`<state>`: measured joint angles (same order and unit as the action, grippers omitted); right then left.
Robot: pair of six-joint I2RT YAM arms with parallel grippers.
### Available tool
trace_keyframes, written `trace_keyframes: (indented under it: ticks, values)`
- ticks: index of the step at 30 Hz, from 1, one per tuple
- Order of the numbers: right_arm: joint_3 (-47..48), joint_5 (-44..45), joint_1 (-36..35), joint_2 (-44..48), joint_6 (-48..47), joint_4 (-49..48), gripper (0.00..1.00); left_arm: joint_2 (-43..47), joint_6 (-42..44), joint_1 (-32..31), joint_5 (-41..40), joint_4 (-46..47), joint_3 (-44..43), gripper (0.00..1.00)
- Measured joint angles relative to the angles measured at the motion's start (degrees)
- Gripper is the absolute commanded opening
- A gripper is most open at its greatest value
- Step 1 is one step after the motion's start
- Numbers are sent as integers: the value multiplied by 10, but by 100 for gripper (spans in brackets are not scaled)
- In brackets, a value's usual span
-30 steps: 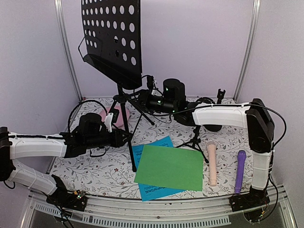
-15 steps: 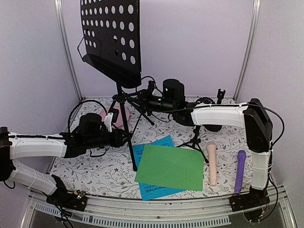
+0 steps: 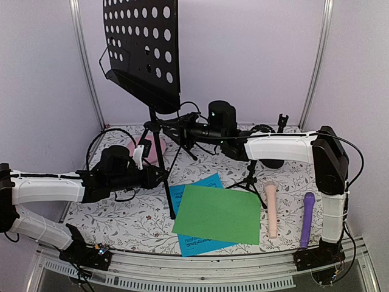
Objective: Pack up the instrument practice props
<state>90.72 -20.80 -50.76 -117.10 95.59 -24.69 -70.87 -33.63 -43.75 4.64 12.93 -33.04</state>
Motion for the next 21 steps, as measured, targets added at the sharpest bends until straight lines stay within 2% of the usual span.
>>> trace_keyframes:
  ticks: [8,9,13,14,18,21]
  values:
    - [17,-21,2,-5,39,16,34,1,0,0,-1,-1,0,33]
    - [17,-23,2,-5,38,17,38,1,0,-1,-2,-2,0,37]
    - [26,-33,2,-5,20,31,53,12,1,-5,-2,-14,0,71]
    - [29,-37,2,-5,11,36,55,16,2,-9,-3,-19,0,75]
    - [35,-51,2,-4,-27,52,62,23,7,-20,-6,-22,-1,78]
    - [35,-56,3,-2,-62,73,64,14,12,-28,-7,-21,-7,73]
